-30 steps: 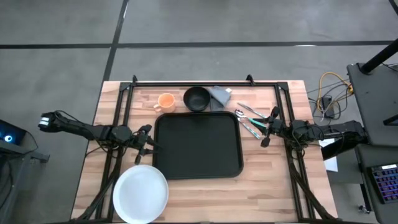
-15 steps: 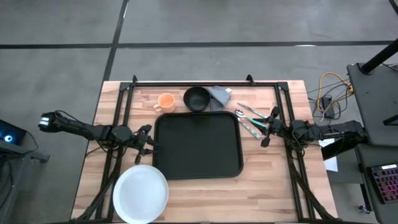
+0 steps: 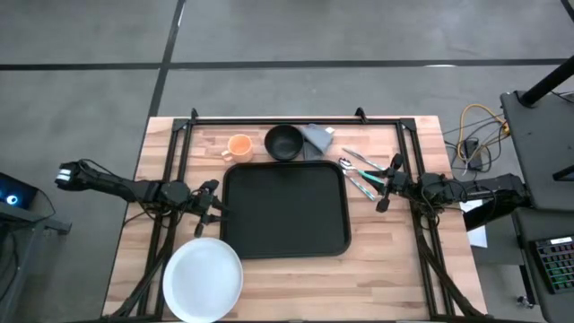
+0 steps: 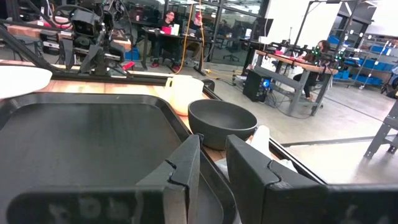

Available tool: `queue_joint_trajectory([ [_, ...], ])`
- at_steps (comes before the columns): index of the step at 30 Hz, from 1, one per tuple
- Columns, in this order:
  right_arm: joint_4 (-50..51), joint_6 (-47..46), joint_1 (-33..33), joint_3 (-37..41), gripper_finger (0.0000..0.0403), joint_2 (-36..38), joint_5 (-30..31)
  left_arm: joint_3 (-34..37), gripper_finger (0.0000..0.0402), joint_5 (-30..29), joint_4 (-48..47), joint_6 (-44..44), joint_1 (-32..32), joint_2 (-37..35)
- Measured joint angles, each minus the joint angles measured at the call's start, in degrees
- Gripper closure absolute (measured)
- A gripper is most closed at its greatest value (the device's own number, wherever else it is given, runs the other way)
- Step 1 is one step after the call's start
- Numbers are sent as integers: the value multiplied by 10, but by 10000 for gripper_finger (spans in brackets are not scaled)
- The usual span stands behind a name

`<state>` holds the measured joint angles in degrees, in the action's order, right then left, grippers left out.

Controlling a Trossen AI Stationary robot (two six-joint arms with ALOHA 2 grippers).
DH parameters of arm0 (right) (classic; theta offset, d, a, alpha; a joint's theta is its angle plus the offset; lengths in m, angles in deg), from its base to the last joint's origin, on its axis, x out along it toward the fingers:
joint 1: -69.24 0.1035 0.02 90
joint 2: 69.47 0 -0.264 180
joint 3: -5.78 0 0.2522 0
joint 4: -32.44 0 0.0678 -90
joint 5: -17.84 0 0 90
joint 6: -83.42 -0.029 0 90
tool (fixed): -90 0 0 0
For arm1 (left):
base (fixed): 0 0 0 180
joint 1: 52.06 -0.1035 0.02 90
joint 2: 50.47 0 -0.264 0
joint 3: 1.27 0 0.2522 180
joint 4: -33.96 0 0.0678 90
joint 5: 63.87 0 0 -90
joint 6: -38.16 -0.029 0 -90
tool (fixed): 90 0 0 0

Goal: Set up tray

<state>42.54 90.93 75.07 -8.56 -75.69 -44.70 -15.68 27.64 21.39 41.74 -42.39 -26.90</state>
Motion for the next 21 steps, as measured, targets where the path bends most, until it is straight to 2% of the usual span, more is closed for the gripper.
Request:
queue_joint_trajectory([
  [10, 0, 0, 0, 0, 335, 0, 0, -17, 300, -19, 229, -29, 0, 5],
  [15, 0, 0, 0, 0, 335, 0, 0, -68, 300, -19, 243, -114, 0, 6],
  [21, 0, 0, 0, 0, 335, 1, 0, -165, 300, -20, 243, -151, 0, 13],
])
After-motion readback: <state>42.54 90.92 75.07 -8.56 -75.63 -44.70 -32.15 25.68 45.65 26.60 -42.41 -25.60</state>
